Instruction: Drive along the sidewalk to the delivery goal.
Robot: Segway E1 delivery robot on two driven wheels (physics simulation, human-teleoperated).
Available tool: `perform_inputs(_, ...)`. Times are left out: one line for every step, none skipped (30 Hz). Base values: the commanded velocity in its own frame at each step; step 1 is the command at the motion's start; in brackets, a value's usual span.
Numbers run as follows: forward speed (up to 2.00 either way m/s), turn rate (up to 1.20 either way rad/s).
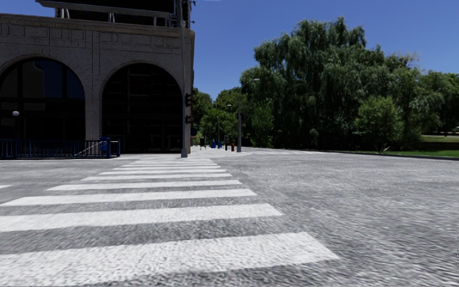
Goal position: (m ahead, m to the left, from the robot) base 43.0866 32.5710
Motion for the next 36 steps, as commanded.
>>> perform_inputs(2.0,0.14)
perform_inputs(2.0,0.14)
perform_inputs(2.0,0.14)
perform_inputs(2.0,0.14)
perform_inputs(2.0,0.14)
perform_inputs(2.0,0.22)
perform_inputs(2.0,0.22)
perform_inputs(2.0,0.32)
perform_inputs(2.0,0.36)
perform_inputs(2.0,0.36)
perform_inputs(2.0,0.36)
perform_inputs(2.0,0.36)
perform_inputs(2.0,0.37)
perform_inputs(2.0,0.37)
perform_inputs(2.0,0.4)
perform_inputs(2.0,0.45)
perform_inputs(2.0,0.47)
perform_inputs(2.0,0.47)
perform_inputs(2.0,0.47)
perform_inputs(2.0,0.47)
perform_inputs(2.0,0.43)
perform_inputs(2.0,0.43)
perform_inputs(2.0,0.4)
perform_inputs(2.0,0.31)
perform_inputs(2.0,0.13)
perform_inputs(2.0,0.13)
perform_inputs(2.0,0.05)
perform_inputs(2.0,0.01)
perform_inputs(2.0,0.01)
perform_inputs(2.0,0.0)
perform_inputs(2.0,0.0)
perform_inputs(2.0,0.0)
perform_inputs(2.0,0.0)
perform_inputs(2.0,0.0)
perform_inputs(2.0,0.01)
perform_inputs(2.0,0.01)
